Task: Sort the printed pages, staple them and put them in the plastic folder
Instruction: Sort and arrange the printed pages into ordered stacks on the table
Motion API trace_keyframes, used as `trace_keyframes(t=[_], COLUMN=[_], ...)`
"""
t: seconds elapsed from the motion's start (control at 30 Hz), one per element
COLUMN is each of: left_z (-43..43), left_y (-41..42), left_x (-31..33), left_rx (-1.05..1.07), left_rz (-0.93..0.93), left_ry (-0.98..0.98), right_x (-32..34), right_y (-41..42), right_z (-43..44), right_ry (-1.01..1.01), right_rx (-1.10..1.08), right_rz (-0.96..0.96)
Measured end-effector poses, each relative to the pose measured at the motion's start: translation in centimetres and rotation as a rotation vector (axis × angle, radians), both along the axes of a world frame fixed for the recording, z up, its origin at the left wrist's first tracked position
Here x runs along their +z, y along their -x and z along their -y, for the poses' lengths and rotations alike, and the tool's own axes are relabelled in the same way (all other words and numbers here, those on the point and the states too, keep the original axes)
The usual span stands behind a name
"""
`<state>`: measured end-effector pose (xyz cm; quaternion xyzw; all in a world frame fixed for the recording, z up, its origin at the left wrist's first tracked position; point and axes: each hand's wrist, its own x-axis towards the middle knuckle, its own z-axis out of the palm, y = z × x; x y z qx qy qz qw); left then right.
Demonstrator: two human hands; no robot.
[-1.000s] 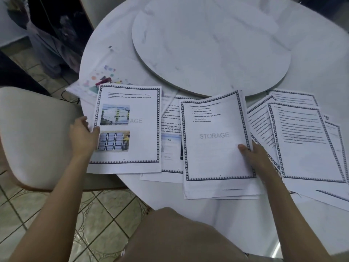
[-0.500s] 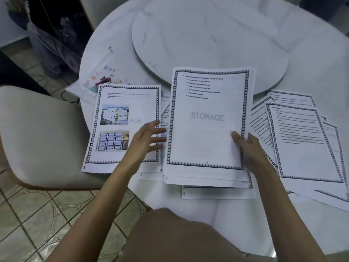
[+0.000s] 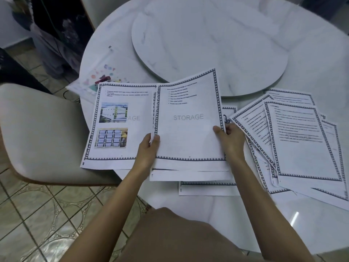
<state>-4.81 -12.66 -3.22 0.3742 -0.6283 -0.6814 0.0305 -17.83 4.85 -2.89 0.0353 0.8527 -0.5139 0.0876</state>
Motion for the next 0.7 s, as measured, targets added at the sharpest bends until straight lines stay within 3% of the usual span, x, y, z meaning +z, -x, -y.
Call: trace_keyframes(t=[0.2, 0.37, 0.7], left_z=[-0.1, 0.1, 0.3], left_y=[0.0, -0.1, -0.3], left_x=[-0.8, -1.8, -2.4], left_rx=[-0.022, -0.011, -0.020], left_rz=[0.039, 0.080, 0.096], left_ry=[0.023, 0.058, 0.121], right_x=[-0.7, -0.5, -0.7], right_y=[1.1, 3.5, 11.0], right_z=[0.5, -0.3, -1.3], right_ry=[-0.121, -0.116, 0.022], right_rx=[0.045, -0.117, -0.286], right_rz=[-0.103, -0.231, -0.122])
